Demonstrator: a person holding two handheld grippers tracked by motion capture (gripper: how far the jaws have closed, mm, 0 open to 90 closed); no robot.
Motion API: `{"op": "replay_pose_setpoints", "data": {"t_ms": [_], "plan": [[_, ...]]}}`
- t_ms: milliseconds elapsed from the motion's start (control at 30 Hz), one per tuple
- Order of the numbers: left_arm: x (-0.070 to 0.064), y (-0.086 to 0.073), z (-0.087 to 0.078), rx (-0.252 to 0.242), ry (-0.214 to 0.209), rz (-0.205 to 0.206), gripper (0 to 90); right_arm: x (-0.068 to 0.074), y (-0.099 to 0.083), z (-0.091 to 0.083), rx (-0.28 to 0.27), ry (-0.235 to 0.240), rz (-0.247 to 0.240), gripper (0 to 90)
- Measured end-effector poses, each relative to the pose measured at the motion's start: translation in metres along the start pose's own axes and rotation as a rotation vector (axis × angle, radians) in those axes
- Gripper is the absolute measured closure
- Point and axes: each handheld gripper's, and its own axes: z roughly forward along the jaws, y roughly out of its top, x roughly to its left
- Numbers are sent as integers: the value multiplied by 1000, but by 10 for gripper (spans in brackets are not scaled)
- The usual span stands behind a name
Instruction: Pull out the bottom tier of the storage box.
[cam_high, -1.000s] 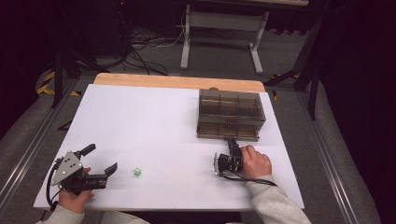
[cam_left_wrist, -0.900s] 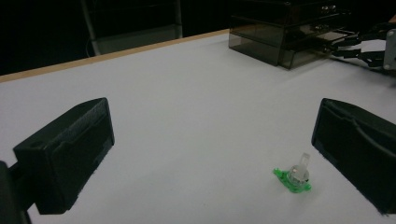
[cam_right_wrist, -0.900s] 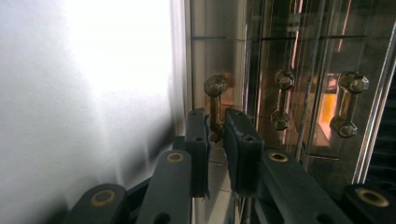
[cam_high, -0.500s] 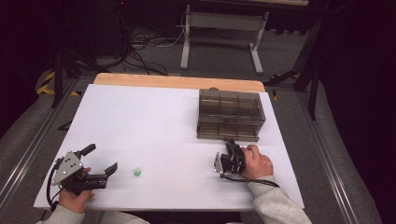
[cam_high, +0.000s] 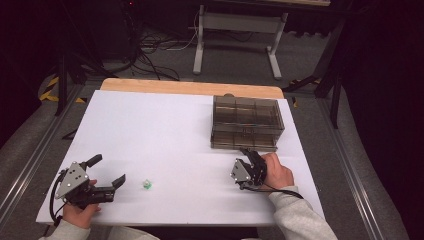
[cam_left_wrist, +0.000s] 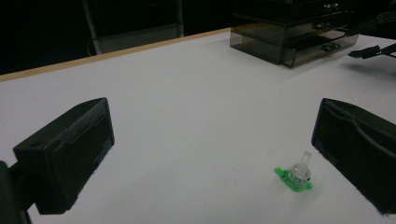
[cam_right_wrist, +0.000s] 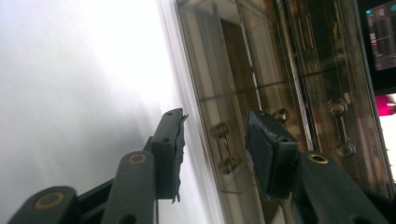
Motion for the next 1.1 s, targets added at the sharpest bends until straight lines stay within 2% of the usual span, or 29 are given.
{"op": "replay_pose_setpoints", "data": {"t_ms": [33, 67, 100, 267, 333, 367, 433, 467, 567, 633, 667, 700, 767, 900, 933, 1000, 1100], "plan": [[0, 0, 0, 1, 1, 0, 3, -3, 0, -1, -27, -11, 42, 552], [0, 0, 0, 1, 3, 1, 3, -5, 0, -3, -33, 37, 33, 548], [0, 0, -1, 2, 4, 0, 2, -6, -1, -4, -47, 36, 55, 538], [0, -1, -3, 1, 11, -1, 3, -16, -3, -9, -126, 114, 126, 447], [0, -1, -3, 3, 10, -2, 3, -20, -4, -10, -167, 138, 186, 408], [0, -1, -4, 4, 13, 1, 3, -25, -5, -11, -194, 167, 213, 400], [0, -2, -4, 0, 15, -1, 3, -31, -6, -12, -212, 200, 258, 375], [0, -2, -4, 0, 15, -1, 3, -31, -6, -12, -212, 200, 258, 375], [0, -1, -6, 1, 16, 1, 3, -40, -10, -14, -240, 234, 331, 366], [0, -1, -6, 1, 16, 0, 3, -44, -12, -15, -250, 246, 354, 366], [0, -1, -5, 0, 15, 0, 3, -49, -15, -15, -260, 277, 377, 366], [0, -1, -5, -3, 13, 2, 3, -50, -15, -16, -261, 288, 395, 365], [-1, -1, -5, -1, 13, 4, 3, -54, -15, -16, -252, 314, 388, 365], [0, -1, -5, -2, 13, 5, 3, -59, -12, -17, -231, 330, 359, 367], [0, -1, -5, -2, 13, 4, 3, -61, -10, -17, -228, 350, 363, 367], [0, -1, -5, -2, 12, 5, 3, -62, -10, -16, -227, 359, 360, 367], [0, -1, -5, -3, 11, 5, 3, -68, -7, -13, -204, 415, 366, 341]]}}
